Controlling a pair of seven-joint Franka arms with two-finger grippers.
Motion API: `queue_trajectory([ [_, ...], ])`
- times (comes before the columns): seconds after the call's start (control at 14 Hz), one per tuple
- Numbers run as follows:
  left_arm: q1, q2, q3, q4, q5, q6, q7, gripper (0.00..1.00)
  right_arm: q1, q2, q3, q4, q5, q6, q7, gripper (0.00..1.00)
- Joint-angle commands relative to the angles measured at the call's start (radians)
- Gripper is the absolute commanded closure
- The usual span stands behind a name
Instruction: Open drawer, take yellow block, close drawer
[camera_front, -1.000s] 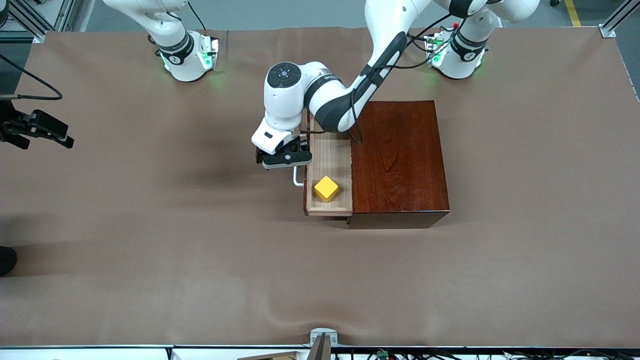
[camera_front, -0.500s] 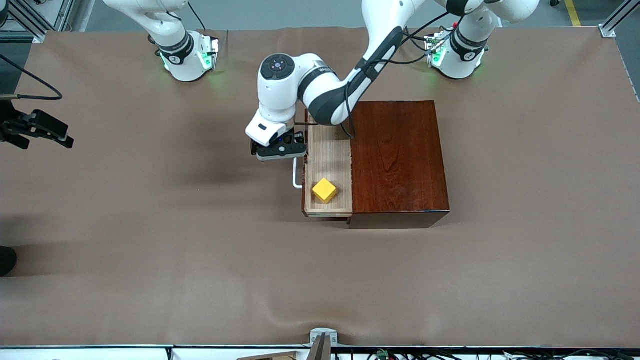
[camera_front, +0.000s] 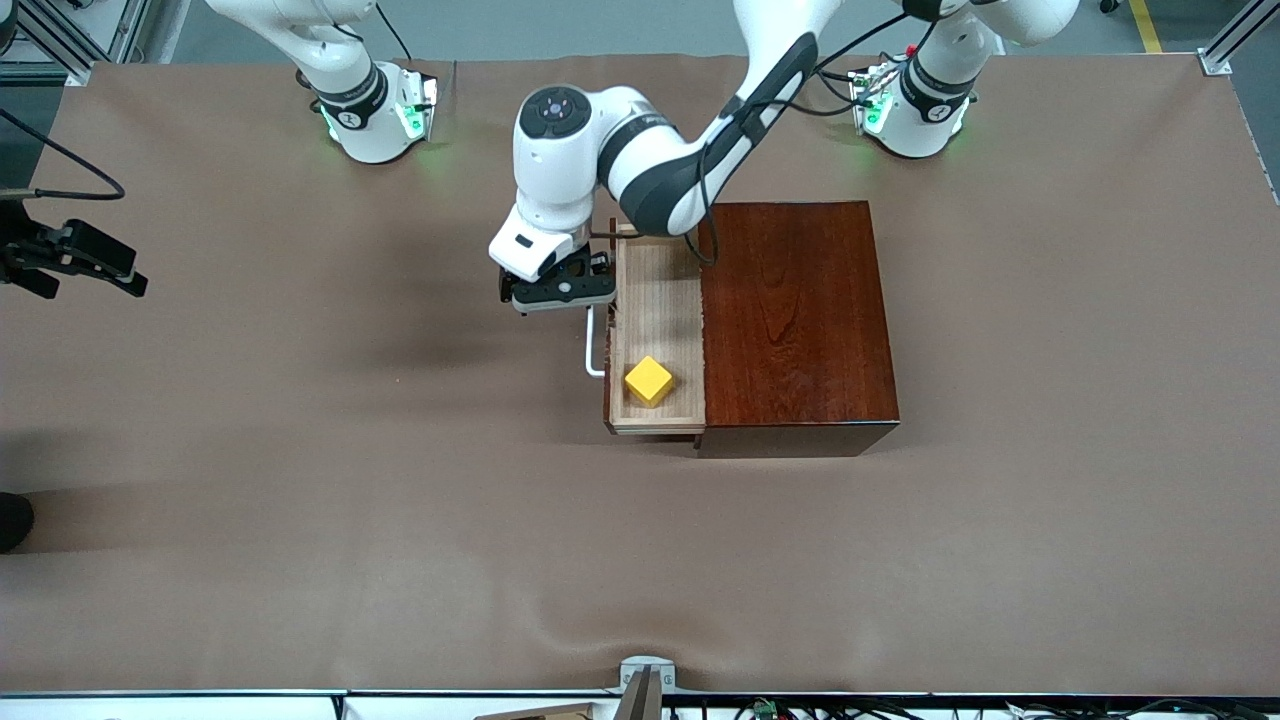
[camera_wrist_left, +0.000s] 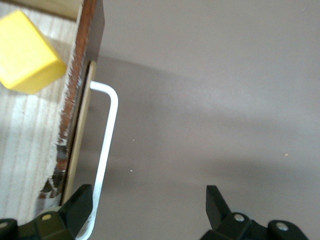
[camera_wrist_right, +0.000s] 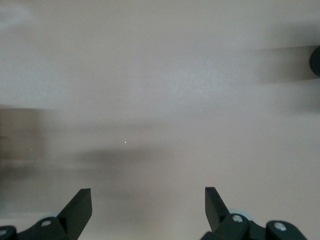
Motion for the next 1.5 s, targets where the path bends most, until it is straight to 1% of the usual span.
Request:
queue_trajectory([
  [0.0, 0.019, -0.047, 0.003, -0.006, -0.021, -0.027, -0.001, 0.00, -0.021, -0.006, 0.013, 0.006, 0.013, -0.005, -0.010, 0.00],
  [0.14, 0.051, -0.079, 0.003, -0.008, -0.022, -0.028, 0.003, 0.00, -0.020, -0.006, 0.013, 0.006, 0.013, -0.007, -0.010, 0.00],
  [0.43, 0.137, -0.145, 0.002, -0.011, -0.025, -0.163, 0.082, 0.00, -0.020, -0.006, 0.013, 0.006, 0.015, -0.005, -0.010, 0.00],
  [0.64, 0.197, -0.177, 0.000, -0.018, -0.025, -0.197, 0.088, 0.00, -0.018, -0.004, 0.013, 0.005, 0.015, -0.007, -0.011, 0.00],
  [0.79, 0.229, -0.209, 0.000, -0.041, -0.024, -0.215, 0.093, 0.00, -0.007, -0.002, 0.018, 0.003, 0.013, -0.008, -0.011, 0.00],
  [0.93, 0.274, -0.243, -0.001, -0.067, -0.027, -0.258, 0.159, 0.00, 0.002, -0.001, 0.019, 0.003, 0.013, -0.010, -0.010, 0.00],
  [1.07, 0.323, -0.275, -0.006, -0.089, -0.036, -0.289, 0.222, 0.00, 0.032, 0.007, 0.019, -0.001, 0.015, -0.012, 0.002, 0.00],
  [1.21, 0.355, -0.300, -0.006, -0.117, -0.038, -0.290, 0.249, 0.00, 0.058, 0.011, 0.019, -0.008, 0.016, -0.012, 0.012, 0.00],
  [1.43, 0.392, -0.338, -0.007, -0.161, -0.038, -0.290, 0.279, 0.00, 0.120, 0.048, 0.019, -0.008, 0.016, -0.002, 0.154, 0.00],
])
